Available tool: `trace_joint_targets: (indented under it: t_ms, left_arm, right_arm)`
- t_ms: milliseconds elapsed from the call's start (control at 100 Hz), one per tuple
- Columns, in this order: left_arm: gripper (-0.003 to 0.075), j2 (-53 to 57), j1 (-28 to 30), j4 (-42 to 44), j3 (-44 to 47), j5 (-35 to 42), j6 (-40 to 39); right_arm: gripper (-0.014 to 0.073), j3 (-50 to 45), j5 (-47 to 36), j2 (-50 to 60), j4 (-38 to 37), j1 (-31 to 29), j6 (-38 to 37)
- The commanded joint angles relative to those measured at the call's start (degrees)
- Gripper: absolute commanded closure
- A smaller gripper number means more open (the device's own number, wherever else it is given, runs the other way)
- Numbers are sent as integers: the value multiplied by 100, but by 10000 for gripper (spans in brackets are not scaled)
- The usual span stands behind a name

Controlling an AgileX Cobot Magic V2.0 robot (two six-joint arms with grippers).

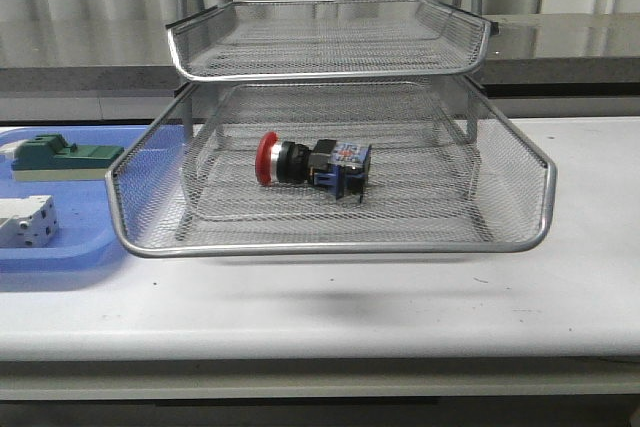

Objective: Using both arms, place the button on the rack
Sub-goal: 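Withdraw the left gripper back above the tray, then push the middle tier back into the rack with the right gripper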

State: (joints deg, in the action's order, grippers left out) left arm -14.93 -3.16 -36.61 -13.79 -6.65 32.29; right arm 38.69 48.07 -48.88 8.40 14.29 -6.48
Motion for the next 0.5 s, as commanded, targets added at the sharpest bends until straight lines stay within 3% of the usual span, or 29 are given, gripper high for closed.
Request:
trace_joint_targets:
  t_ms: [0,260,490]
  left_arm:
    - [741,-40,8,-74,-160,403,-45]
    - [741,-40,8,-74,-160,403,-45]
    - [741,-40,8,-74,-160,403,-45]
  right_arm:
    - [662,209,-712,-459,317,287,171]
    - [661,209,-1522,-1607,378,1522,166]
    - [654,209,-2312,-2205,496,2263,161]
